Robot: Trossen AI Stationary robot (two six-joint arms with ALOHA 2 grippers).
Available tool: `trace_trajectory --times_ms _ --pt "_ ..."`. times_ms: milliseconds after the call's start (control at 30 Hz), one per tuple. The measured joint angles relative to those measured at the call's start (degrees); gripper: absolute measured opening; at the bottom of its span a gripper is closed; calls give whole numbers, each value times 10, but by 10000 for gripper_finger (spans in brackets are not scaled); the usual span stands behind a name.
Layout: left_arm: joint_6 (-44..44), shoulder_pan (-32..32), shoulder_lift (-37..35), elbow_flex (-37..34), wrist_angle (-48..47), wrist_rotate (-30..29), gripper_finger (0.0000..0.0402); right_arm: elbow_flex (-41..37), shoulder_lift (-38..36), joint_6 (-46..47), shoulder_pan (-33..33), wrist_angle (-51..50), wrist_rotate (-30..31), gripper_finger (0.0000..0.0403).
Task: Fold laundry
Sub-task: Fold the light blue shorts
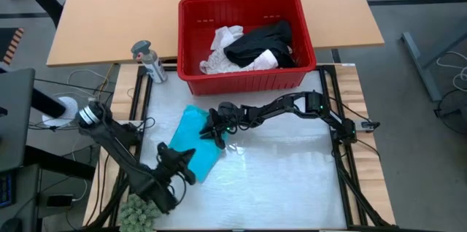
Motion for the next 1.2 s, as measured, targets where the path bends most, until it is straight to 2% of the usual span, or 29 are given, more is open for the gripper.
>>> trace_trajectory --times_ms 67,267,600,967,1200 --pt "-42 0 39 0 -7 9 0 0 0 0 0 0 0 122" --pt "-244 4 152 0 -104 54 0 0 0 2 0 -1 0 122" --pt "-238 40 242 0 -91 148 0 0 -4 32 -1 -6 -1 122" --pt "-229 40 260 0 -83 138 0 0 -87 19 -17 -8 9 122" --pt "-229 40 260 0 -79 128 0 4 -72 3 -13 28 39 122"
